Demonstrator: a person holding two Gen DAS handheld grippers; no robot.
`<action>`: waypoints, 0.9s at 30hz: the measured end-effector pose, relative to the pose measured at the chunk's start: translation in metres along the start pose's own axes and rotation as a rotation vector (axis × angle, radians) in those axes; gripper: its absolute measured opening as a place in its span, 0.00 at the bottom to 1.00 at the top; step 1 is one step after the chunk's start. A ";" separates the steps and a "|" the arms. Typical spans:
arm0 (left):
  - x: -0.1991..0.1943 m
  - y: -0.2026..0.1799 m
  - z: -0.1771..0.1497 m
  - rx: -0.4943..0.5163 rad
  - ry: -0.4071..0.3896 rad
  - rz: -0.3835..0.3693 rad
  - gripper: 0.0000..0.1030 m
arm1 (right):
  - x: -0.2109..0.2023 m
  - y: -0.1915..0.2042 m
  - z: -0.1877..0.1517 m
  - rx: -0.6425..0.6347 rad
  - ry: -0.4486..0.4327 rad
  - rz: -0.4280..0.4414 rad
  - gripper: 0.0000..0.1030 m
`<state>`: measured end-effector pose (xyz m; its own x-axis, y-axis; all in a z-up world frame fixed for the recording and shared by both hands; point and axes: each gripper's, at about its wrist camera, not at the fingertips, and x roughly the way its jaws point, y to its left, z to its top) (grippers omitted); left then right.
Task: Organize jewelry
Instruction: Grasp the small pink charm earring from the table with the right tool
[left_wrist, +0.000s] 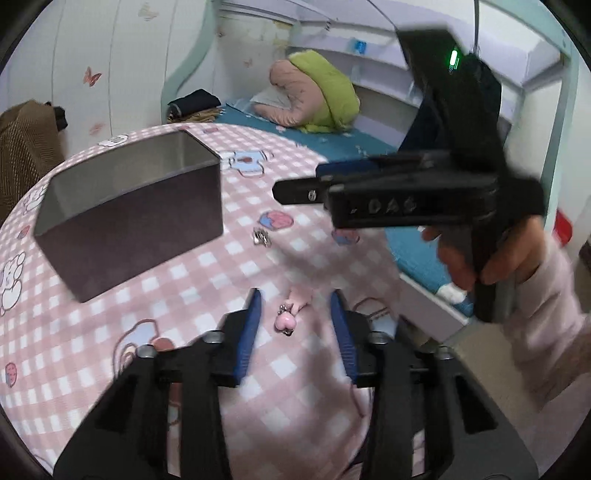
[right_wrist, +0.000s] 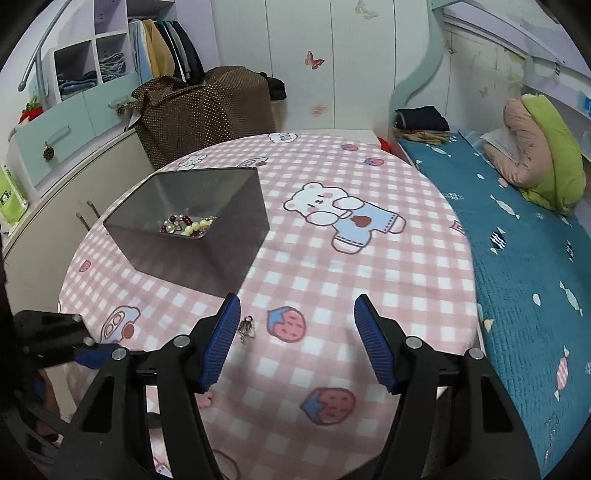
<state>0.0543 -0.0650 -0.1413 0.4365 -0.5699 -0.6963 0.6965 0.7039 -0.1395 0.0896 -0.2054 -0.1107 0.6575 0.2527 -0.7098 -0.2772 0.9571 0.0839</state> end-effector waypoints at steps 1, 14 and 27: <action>0.005 -0.001 -0.002 0.002 0.012 0.017 0.10 | 0.002 0.001 -0.001 -0.008 0.008 0.006 0.59; -0.022 0.041 0.009 -0.137 -0.064 0.089 0.00 | 0.034 0.038 -0.010 -0.128 0.081 0.015 0.32; 0.009 -0.001 -0.001 -0.024 0.036 0.002 0.14 | 0.020 0.018 -0.005 -0.062 0.047 0.008 0.13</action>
<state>0.0573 -0.0701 -0.1483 0.4170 -0.5533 -0.7211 0.6816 0.7152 -0.1547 0.0940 -0.1839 -0.1267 0.6216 0.2523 -0.7416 -0.3265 0.9440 0.0475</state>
